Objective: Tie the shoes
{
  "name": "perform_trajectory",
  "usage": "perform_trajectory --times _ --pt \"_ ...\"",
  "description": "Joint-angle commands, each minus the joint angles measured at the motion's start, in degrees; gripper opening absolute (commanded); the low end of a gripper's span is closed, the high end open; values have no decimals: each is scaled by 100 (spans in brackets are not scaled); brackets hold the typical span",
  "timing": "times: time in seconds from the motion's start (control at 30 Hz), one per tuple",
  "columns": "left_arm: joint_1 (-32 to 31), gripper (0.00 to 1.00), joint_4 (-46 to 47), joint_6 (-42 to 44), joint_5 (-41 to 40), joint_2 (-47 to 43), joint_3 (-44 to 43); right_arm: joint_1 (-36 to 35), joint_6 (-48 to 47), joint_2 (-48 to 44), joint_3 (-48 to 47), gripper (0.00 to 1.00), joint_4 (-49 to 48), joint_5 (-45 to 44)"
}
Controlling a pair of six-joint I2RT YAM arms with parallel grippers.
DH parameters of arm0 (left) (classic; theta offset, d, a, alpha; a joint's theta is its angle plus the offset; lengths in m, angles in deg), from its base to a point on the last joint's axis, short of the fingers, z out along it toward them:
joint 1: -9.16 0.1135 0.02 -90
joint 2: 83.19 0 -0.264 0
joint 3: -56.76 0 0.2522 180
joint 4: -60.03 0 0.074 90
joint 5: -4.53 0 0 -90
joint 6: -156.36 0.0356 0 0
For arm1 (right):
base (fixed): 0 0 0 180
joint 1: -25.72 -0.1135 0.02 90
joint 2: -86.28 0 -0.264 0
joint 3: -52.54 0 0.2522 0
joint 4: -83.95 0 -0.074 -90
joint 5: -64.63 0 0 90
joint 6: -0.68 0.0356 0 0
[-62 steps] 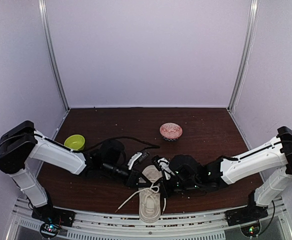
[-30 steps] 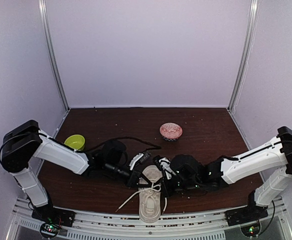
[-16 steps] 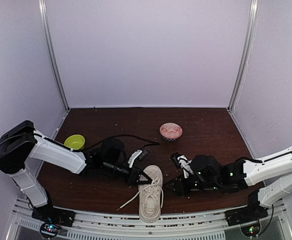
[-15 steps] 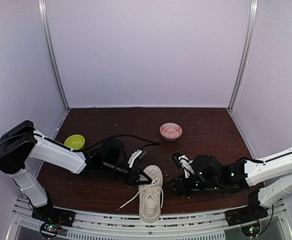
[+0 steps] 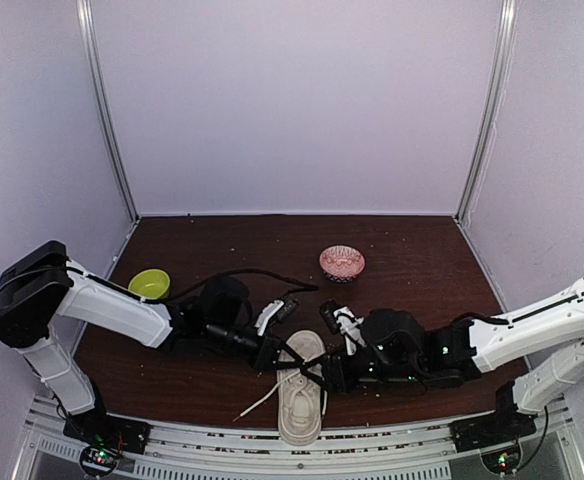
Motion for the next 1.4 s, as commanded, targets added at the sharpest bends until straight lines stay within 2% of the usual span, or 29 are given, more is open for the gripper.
perform_trajectory --times 0.0,0.17,0.37,0.77,1.03,1.37 --pt "15 0 55 56 -26 -187 34 -52 163 311 -148 49 -295 -38" --pt "15 0 -17 85 -67 -275 98 -46 194 469 -256 23 -72 -273" --pt "15 0 -91 138 -103 -382 186 -43 204 322 -169 0 13 -564" --pt "15 0 -668 332 -338 -702 570 141 276 -239 288 0 496 -811" --pt "47 0 -1360 429 -866 -1086 773 276 398 -531 656 0 709 -831" --pt "146 0 -1644 298 -1239 -1337 952 337 543 -364 824 0 636 -658"
